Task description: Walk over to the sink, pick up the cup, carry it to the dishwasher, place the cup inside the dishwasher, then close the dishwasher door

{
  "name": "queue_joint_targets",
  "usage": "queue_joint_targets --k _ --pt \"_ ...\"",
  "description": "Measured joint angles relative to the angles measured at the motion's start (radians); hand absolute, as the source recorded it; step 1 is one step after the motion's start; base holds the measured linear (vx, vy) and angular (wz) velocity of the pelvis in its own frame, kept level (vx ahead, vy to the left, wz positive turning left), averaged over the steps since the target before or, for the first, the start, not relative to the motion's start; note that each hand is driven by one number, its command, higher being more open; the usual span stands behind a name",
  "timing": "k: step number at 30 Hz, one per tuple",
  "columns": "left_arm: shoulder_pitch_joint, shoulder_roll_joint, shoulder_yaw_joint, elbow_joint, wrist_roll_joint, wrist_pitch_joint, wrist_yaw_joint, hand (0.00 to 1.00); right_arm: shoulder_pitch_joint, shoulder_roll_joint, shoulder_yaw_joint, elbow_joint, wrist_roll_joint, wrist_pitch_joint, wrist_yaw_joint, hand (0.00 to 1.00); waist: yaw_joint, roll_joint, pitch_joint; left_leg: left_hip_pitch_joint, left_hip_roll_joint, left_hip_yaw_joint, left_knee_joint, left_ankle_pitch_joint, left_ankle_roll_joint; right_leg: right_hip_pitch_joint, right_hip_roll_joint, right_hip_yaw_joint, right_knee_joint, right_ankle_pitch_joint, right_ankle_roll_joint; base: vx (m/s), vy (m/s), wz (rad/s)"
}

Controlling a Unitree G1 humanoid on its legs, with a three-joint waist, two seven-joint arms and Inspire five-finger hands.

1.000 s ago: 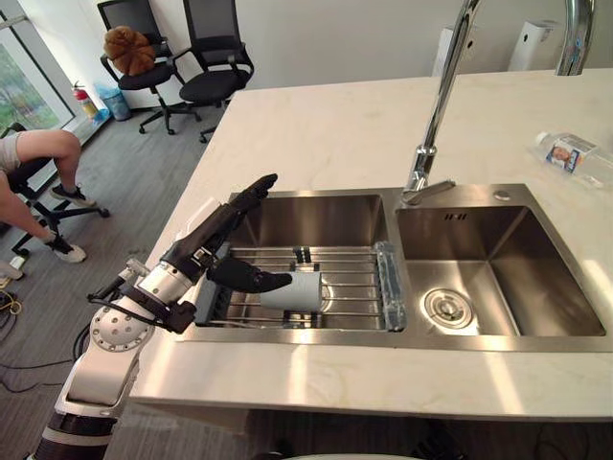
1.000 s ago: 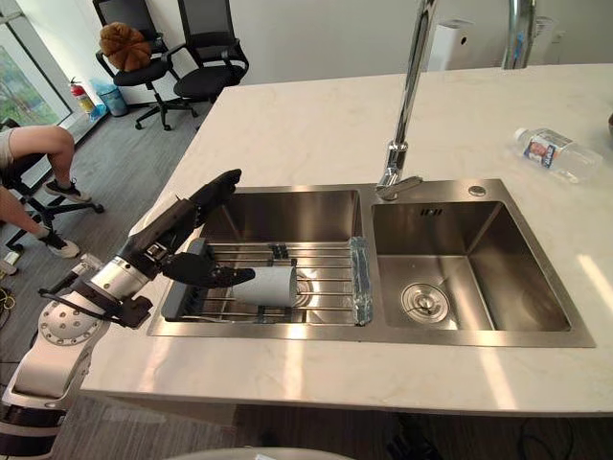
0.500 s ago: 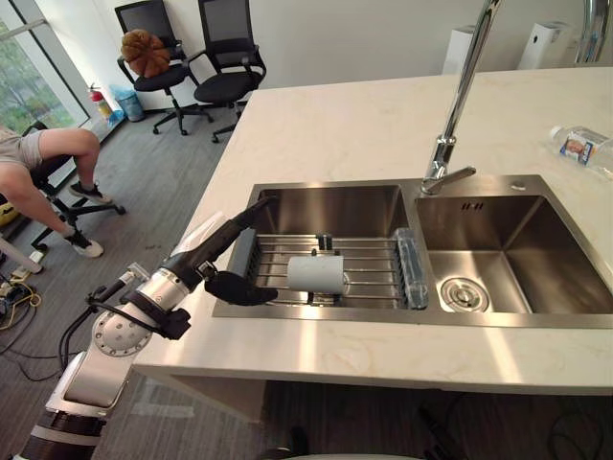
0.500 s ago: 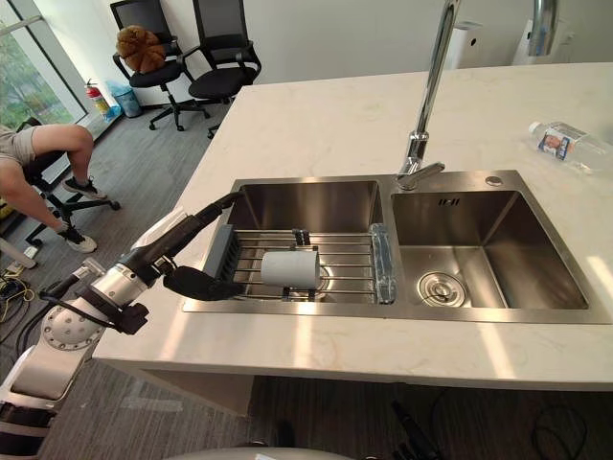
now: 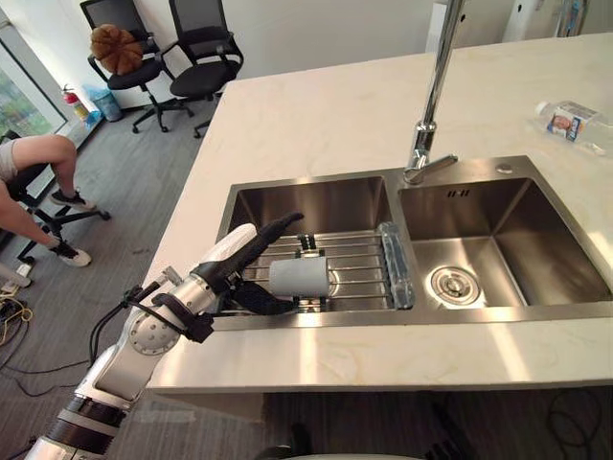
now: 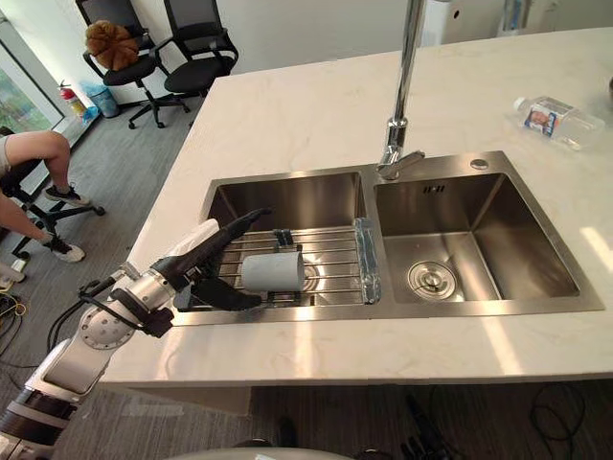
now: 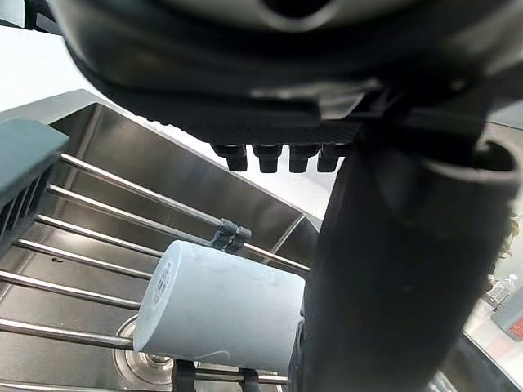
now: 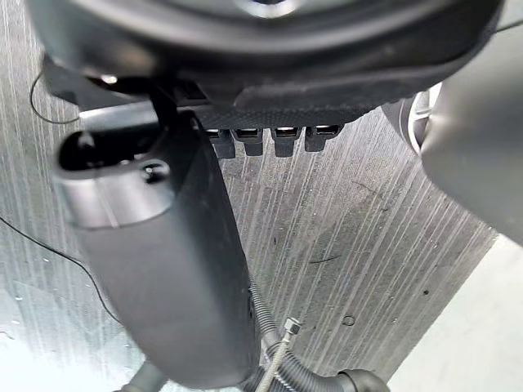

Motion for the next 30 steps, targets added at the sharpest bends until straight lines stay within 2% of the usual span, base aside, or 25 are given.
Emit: queue_joint_targets --k 7,15,22,27,30 --pt "-0.028 -0.006 -0.035 0.051 0.001 0.028 0.000 1.00 0.000 0.008 -0.029 0.002 0.000 -0.011 0.001 1.00 -0.002 -0.003 0.008 0.003 0.002 0.007 0.000 -0.002 -0.001 0.000 0.001 0.011 -0.003 0.003 0.001 -0.01 -0.003 -0.02" --pt "-0.083 -0.006 -0.069 0.092 0.020 0.032 0.005 1.00 -0.007 0.008 -0.028 0.002 -0.001 -0.014 0.004 1.00 -0.009 -0.005 0.010 0.011 0.007 0.016 0.000 -0.004 -0.003 0.003 0.004 0.022 -0.003 0.005 -0.002 -0.02 -0.006 -0.04" --pt "-0.095 -0.006 -0.091 0.102 0.019 0.039 -0.004 1.00 -0.007 0.009 0.016 -0.001 -0.006 -0.013 -0.003 1.00 -0.025 -0.014 0.017 0.014 0.010 0.027 0.000 -0.009 -0.004 0.001 0.004 0.033 -0.005 0.005 -0.001 0.00 -0.007 -0.04" --pt "-0.145 -0.003 -0.110 0.165 0.004 0.055 -0.086 1.00 0.000 0.009 0.052 -0.007 -0.006 -0.008 -0.021 1.00 -0.027 -0.015 0.018 0.017 0.010 0.042 0.000 -0.015 -0.006 -0.004 0.004 0.048 -0.006 0.005 -0.001 0.01 -0.003 -0.09" --pt "-0.175 0.015 -0.123 0.178 -0.021 0.088 -0.152 1.00 0.006 0.009 0.078 -0.022 -0.006 0.002 -0.038 1.00 -0.031 -0.015 0.018 0.018 0.011 0.051 0.000 -0.017 -0.006 -0.007 0.004 0.054 -0.008 0.005 -0.001 0.01 -0.006 -0.08"
